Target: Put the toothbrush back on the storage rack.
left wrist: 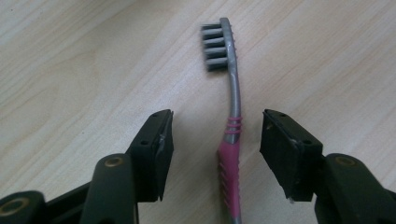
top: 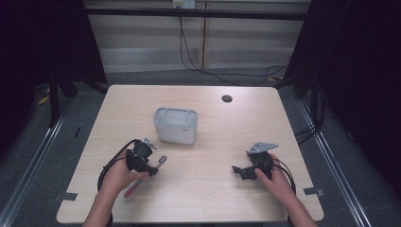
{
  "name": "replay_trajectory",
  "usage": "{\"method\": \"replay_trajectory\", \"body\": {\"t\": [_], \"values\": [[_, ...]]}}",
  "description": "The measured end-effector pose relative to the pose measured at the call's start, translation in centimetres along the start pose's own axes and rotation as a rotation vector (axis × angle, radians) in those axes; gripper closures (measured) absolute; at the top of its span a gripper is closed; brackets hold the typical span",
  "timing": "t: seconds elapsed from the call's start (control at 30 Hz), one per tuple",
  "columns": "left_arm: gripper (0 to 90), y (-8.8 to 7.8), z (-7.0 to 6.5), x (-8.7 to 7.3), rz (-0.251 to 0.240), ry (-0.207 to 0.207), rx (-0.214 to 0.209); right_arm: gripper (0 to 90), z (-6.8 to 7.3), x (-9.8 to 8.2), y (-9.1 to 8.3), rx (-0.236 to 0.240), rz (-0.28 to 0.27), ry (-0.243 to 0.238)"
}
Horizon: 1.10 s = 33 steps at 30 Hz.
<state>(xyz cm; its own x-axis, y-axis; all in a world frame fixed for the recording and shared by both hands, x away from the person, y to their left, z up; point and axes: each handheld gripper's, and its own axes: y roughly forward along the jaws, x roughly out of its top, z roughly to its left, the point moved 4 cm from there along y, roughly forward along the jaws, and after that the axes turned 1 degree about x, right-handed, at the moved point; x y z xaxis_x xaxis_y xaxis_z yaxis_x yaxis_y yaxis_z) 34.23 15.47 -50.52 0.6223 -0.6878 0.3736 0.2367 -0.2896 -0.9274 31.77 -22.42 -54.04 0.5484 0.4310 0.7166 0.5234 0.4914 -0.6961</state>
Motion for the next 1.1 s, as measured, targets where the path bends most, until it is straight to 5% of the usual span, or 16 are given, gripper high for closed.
{"method": "replay_trajectory", "body": {"t": [0.37,0.53,0.77,1.1], "values": [[56.6,0.6,-0.8,0.7,0.029,0.034,-0.008,10.4,0.0,0.0,0.0,0.0,0.0,-0.001],[81.6,0.5,-1.4,0.9,0.05,0.092,-0.033,10.5,0.0,0.0,0.0,0.0,0.0,0.0],[83.2,0.5,-1.6,0.9,0.044,0.08,-0.05,10.5,0.0,0.0,0.0,0.0,0.0,-0.001],[83.4,-1.5,-0.8,1.4,-0.073,0.021,-0.082,10.5,0.0,0.0,0.0,0.0,0.0,-0.001]]}}
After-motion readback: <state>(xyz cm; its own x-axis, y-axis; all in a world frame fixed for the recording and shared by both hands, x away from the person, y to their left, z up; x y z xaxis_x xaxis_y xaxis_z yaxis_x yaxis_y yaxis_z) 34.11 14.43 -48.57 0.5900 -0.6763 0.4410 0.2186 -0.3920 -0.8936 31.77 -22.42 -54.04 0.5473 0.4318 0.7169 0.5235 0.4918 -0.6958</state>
